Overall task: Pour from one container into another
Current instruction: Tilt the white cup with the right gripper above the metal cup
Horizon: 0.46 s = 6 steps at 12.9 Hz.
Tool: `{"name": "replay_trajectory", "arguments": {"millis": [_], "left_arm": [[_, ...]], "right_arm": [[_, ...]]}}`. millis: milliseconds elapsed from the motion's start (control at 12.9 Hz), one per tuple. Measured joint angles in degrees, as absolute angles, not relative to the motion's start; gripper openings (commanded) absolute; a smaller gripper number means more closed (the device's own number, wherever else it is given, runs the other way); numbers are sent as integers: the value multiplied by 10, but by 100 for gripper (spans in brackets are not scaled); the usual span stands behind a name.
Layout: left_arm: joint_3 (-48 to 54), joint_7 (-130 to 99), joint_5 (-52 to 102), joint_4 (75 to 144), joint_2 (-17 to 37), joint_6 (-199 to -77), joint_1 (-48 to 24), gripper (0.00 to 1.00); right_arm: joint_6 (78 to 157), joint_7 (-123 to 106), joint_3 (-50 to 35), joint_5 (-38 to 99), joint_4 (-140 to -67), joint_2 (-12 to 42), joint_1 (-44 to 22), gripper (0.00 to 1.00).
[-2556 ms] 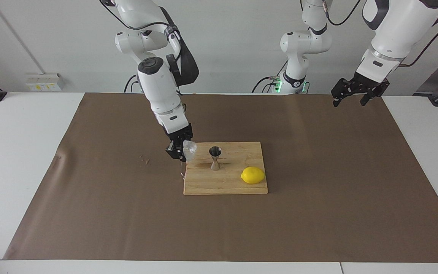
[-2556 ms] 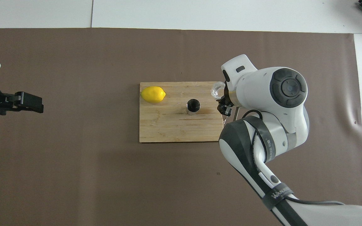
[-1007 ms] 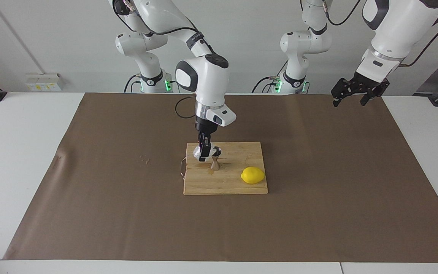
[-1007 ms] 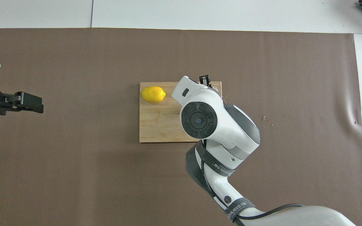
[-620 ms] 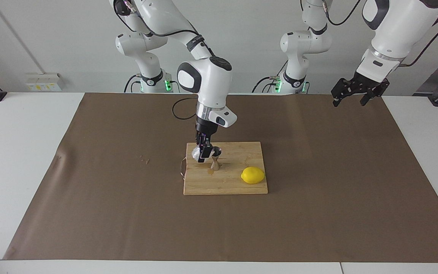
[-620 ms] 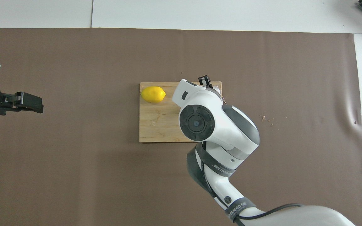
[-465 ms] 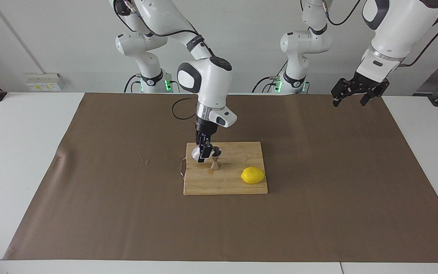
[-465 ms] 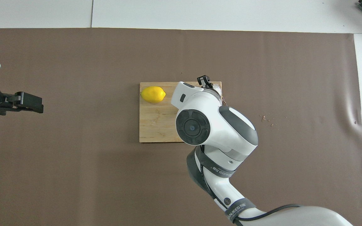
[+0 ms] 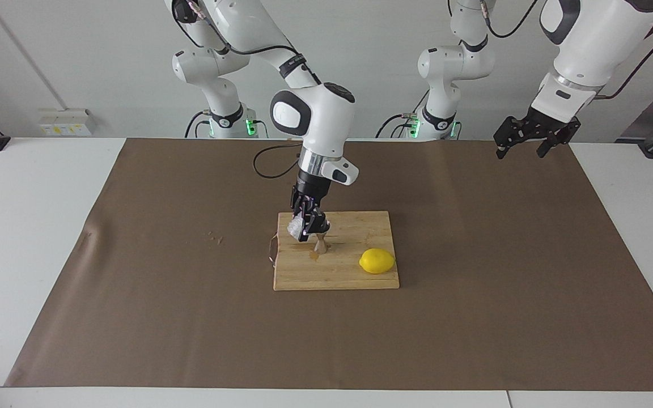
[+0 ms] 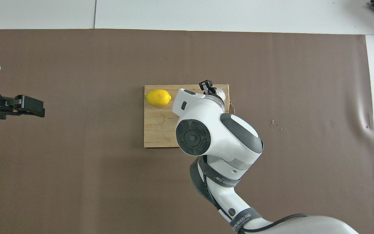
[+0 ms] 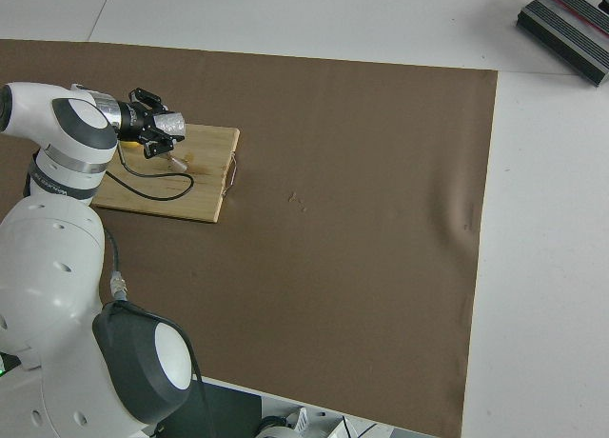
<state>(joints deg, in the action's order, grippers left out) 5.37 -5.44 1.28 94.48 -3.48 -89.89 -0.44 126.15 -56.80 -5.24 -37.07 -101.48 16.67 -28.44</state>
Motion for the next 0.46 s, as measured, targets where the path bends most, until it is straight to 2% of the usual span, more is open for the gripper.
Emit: {"name": "replay_trajectory", "arguments": {"millis": [465], "left_arm": [[54, -54, 13, 945, -35, -899, -4, 100]], "right_arm": [[1262, -562, -54, -371, -1015, 166, -284, 0]]}}
